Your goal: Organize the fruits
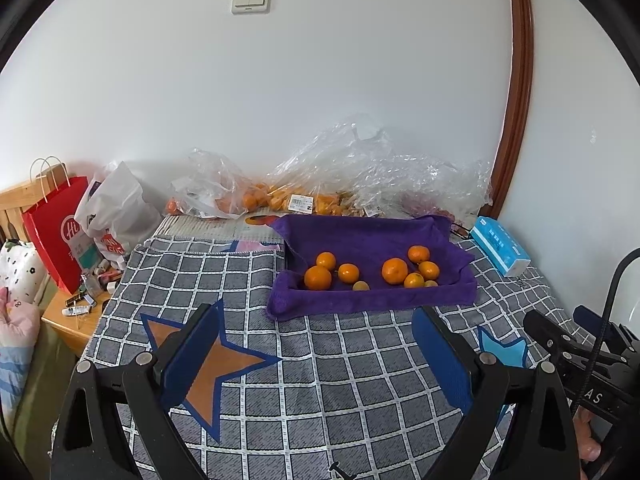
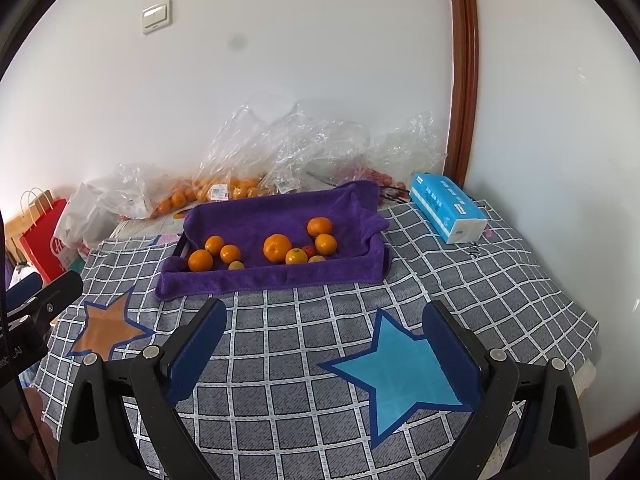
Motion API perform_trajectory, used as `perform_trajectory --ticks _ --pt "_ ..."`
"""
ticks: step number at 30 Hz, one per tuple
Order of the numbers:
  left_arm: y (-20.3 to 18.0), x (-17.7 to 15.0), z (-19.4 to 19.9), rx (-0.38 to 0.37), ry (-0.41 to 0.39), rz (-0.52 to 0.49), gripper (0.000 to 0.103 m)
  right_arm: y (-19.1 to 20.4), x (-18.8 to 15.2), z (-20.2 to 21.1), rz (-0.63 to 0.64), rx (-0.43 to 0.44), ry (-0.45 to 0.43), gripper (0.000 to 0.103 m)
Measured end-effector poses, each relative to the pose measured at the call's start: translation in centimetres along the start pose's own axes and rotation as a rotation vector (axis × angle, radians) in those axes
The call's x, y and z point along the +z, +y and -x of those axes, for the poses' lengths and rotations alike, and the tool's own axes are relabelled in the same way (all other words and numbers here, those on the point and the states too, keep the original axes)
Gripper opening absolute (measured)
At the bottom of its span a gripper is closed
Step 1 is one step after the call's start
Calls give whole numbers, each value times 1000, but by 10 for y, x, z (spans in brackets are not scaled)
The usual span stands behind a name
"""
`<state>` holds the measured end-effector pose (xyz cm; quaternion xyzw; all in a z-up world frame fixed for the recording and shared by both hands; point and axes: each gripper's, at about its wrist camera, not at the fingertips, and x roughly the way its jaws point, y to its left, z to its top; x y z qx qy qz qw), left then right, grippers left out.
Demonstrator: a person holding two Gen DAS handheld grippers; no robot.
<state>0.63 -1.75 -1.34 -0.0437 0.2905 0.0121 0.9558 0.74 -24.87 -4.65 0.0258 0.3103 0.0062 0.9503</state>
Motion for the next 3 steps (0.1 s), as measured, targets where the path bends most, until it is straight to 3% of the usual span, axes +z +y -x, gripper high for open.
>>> perform_trajectory --ticks 3 --pt "0 -1 2 5 -9 -1 97 1 -1 1 2 2 1 97"
